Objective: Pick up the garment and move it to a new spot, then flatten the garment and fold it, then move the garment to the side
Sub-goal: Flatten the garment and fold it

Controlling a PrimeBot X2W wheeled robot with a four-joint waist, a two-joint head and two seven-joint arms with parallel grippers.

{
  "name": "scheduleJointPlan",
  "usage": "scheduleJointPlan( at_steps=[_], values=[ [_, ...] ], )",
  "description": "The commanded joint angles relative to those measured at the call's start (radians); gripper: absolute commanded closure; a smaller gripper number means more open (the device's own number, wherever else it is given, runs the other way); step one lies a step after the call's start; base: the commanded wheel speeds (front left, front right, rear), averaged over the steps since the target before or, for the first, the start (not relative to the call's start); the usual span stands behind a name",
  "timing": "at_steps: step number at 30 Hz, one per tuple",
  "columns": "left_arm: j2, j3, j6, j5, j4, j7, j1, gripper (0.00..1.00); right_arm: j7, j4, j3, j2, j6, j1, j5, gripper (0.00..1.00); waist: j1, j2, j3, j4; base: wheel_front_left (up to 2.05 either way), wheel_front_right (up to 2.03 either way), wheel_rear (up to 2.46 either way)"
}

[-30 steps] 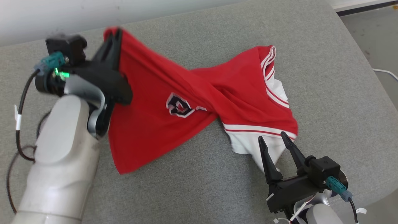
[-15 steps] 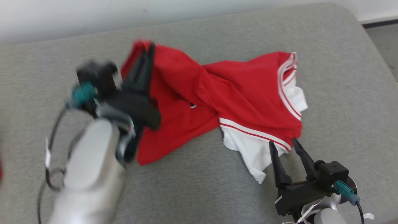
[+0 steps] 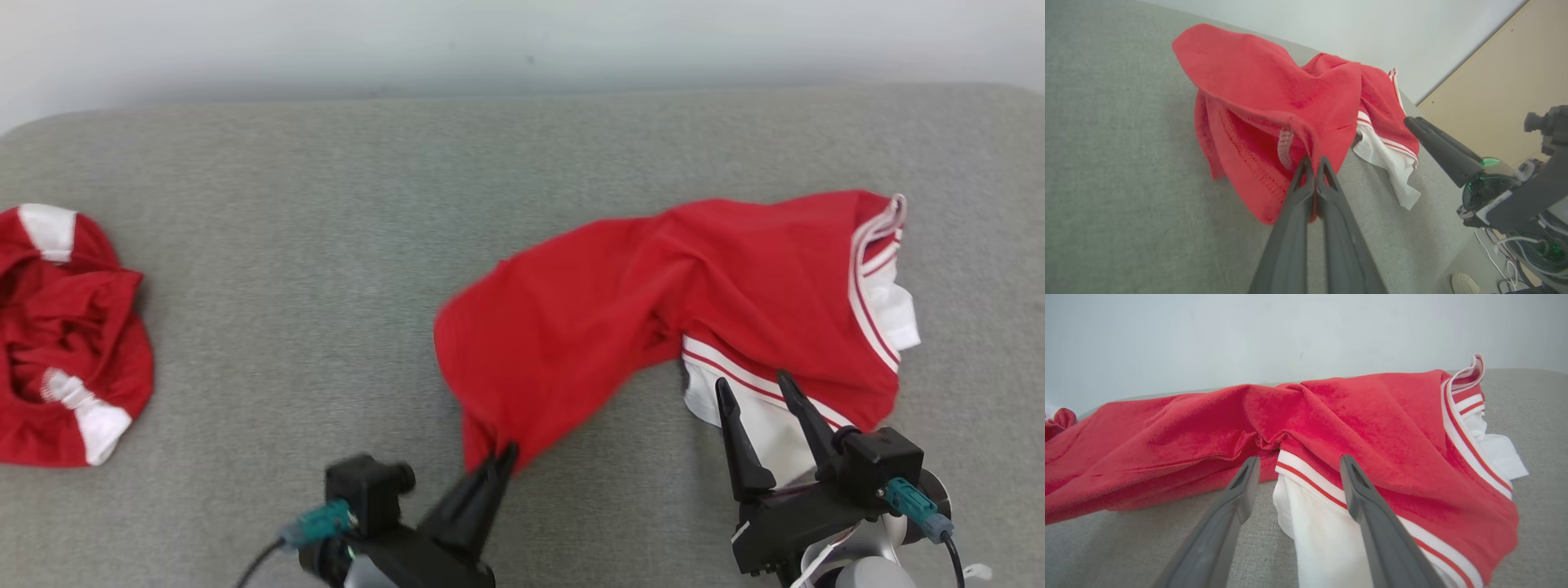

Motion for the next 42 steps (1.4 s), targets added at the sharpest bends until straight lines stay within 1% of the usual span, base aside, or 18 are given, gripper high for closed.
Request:
scheduleJointPlan(
  at_steps=[1, 2, 3, 5, 7, 9, 14, 18, 19, 23, 26, 31, 33, 35, 36, 37, 39, 42],
  values=[
    [0.006, -0.015, 0.014, -0.010, -0.007, 0.032, 0.040, 1.00, 0.004, -0.005, -0.001, 0.000, -0.003, 0.014, -0.003, 0.00, 0.0002, 0.0000, -0.029, 0.044, 0.00, 0.00, 0.00],
    [0.012, -0.023, 0.020, -0.002, -0.006, 0.045, 0.051, 0.44, 0.005, -0.006, 0.001, 0.000, -0.003, 0.016, -0.001, 0.00, 0.0002, 0.0000, -0.031, 0.046, 0.00, 0.00, 0.00],
    [0.013, -0.028, 0.029, -0.002, 0.003, 0.059, 0.063, 0.00, 0.006, -0.006, 0.003, 0.000, -0.003, 0.018, 0.000, 0.00, 0.0002, 0.0000, -0.034, 0.048, 0.00, 0.00, 0.00],
    [0.030, -0.040, 0.046, 0.016, 0.024, 0.084, 0.076, 0.00, 0.009, -0.006, 0.010, 0.000, -0.003, 0.019, 0.006, 0.00, 0.0002, 0.0000, -0.039, 0.045, 0.00, 0.00, 0.00],
    [0.035, -0.041, 0.060, 0.009, 0.039, 0.108, 0.086, 0.00, 0.011, -0.007, 0.017, 0.000, -0.003, 0.018, 0.010, 0.00, 0.0002, 0.0000, -0.043, 0.037, 0.00, 0.00, 0.00],
    [0.041, -0.029, 0.070, -0.012, 0.041, 0.132, 0.091, 0.00, 0.010, -0.007, 0.017, 0.000, -0.003, 0.019, 0.011, 0.00, 0.0002, 0.0000, -0.047, 0.027, 0.00, 0.00, 0.00],
    [0.059, 0.022, 0.091, -0.035, -0.002, 0.136, 0.067, 0.00, 0.007, -0.007, 0.011, 0.000, -0.003, 0.027, 0.012, 0.00, 0.0002, 0.0000, -0.053, 0.007, 0.00, 0.00, 0.00],
    [0.071, 0.055, 0.107, -0.042, 0.007, 0.159, -0.003, 0.00, 0.007, -0.006, 0.012, 0.000, -0.003, 0.035, 0.020, 0.00, 0.0002, 0.0000, -0.052, -0.012, 0.00, 0.00, 0.00],
    [0.069, 0.064, 0.111, -0.049, 0.037, 0.176, -0.048, 0.00, 0.006, -0.006, 0.016, 0.000, -0.003, 0.033, 0.021, 0.00, 0.0002, 0.0000, -0.048, -0.025, 0.00, 0.00, 0.00],
    [0.069, 0.067, 0.116, -0.033, 0.140, 0.207, -0.146, 0.00, 0.003, -0.006, 0.030, 0.000, -0.003, 0.017, 0.028, 0.00, 0.0002, 0.0000, -0.034, -0.057, 0.00, 0.00, 0.00],
    [0.058, 0.064, 0.117, -0.034, 0.231, 0.228, -0.204, 0.00, -0.001, -0.005, 0.036, 0.000, -0.003, 0.007, 0.029, 0.00, 0.0002, 0.0000, -0.020, -0.084, 0.00, 0.00, 0.00],
    [0.055, 0.050, 0.109, -0.024, 0.354, 0.255, -0.273, 0.00, -0.009, -0.004, 0.034, 0.000, -0.003, -0.002, 0.031, 0.00, 0.0002, 0.0000, 0.008, -0.125, 0.00, 0.00, 0.00],
    [0.053, 0.046, 0.114, -0.017, 0.391, 0.257, -0.290, 0.00, -0.012, -0.004, 0.029, 0.000, -0.003, -0.005, 0.033, 0.00, 0.0002, 0.0000, 0.018, -0.136, 0.00, 0.00, 0.00],
    [0.051, 0.033, 0.103, -0.019, 0.425, 0.274, -0.298, 0.00, -0.017, -0.003, 0.029, 0.000, -0.003, -0.008, 0.036, 0.00, 0.0002, 0.0000, 0.026, -0.144, 0.00, 0.00, 0.00],
    [0.046, 0.028, 0.092, -0.030, 0.440, 0.290, -0.299, 0.19, -0.020, -0.002, 0.030, 0.000, -0.003, -0.010, 0.037, 0.00, 0.0002, 0.0000, 0.030, -0.148, 0.00, 0.00, 0.00],
    [0.042, 0.023, 0.083, -0.037, 0.454, 0.300, -0.299, 0.62, -0.020, -0.001, 0.028, 0.000, -0.003, -0.011, 0.039, 0.00, 0.0002, 0.0000, 0.032, -0.150, 0.00, 0.00, 0.00],
    [0.039, 0.018, 0.072, -0.042, 0.473, 0.299, -0.301, 1.00, -0.025, 0.002, 0.027, 0.000, -0.003, -0.013, 0.041, 0.00, 0.0002, 0.0000, 0.035, -0.153, 0.00, 0.00, 0.00],
    [0.045, 0.024, 0.074, -0.030, 0.488, 0.262, -0.320, 1.00, -0.029, 0.004, 0.027, 0.000, -0.003, -0.015, 0.045, 0.00, 0.0002, 0.0000, 0.040, -0.155, 0.00, 0.00, 0.00]
  ],
)
